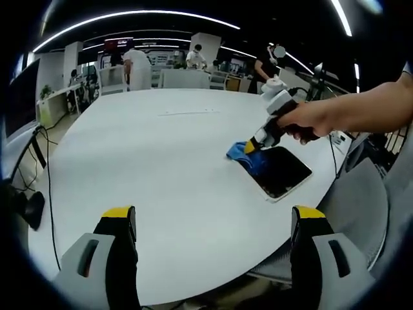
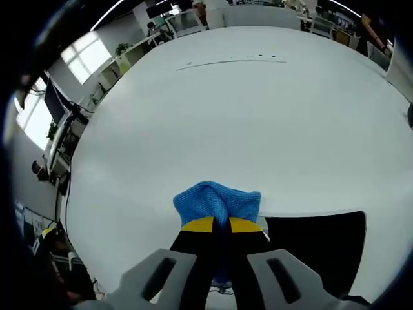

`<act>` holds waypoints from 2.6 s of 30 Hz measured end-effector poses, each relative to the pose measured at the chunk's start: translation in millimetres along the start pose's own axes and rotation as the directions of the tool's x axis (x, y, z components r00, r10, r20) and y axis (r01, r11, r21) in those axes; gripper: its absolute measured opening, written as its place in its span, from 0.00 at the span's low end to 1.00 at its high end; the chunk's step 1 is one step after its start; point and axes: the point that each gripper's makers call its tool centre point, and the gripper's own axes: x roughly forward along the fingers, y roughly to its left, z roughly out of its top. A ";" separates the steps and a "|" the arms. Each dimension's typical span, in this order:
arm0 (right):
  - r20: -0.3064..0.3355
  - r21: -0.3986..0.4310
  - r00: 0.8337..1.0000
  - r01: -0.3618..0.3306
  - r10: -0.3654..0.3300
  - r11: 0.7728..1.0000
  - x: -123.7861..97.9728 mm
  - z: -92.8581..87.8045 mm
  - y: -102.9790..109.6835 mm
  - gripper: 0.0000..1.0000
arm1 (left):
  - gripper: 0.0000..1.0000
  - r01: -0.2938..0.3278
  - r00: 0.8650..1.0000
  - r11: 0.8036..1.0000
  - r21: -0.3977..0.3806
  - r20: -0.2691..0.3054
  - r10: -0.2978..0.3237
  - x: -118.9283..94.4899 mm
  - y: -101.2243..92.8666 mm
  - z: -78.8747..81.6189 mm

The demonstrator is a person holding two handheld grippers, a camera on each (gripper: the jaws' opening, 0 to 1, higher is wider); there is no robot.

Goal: Wipe the mirror surface with the cleaning cloth until all visible marks leave the cleaned area.

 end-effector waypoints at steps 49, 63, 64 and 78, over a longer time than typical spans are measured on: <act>0.009 -0.057 0.994 -0.107 0.108 0.993 -13.3 -47.3 9.1 0.00 | 0.99 0.058 0.998 0.997 0.048 0.011 -0.059 15.7 -44.9 9.2; 0.012 -0.027 0.996 -0.090 0.091 0.996 -29.3 -56.4 -24.1 0.00 | 0.99 0.047 0.998 0.998 0.045 0.028 -0.049 20.1 -49.0 13.7; 0.013 -0.026 0.996 -0.087 0.087 0.996 -30.0 -57.3 -27.2 0.00 | 0.99 0.051 0.998 0.998 0.041 0.021 -0.052 20.2 -49.9 12.3; 0.003 -0.047 0.996 -0.088 0.088 0.995 -41.0 -63.5 -59.1 0.00 | 0.99 0.057 0.998 0.997 0.055 0.023 -0.059 21.4 -59.1 7.9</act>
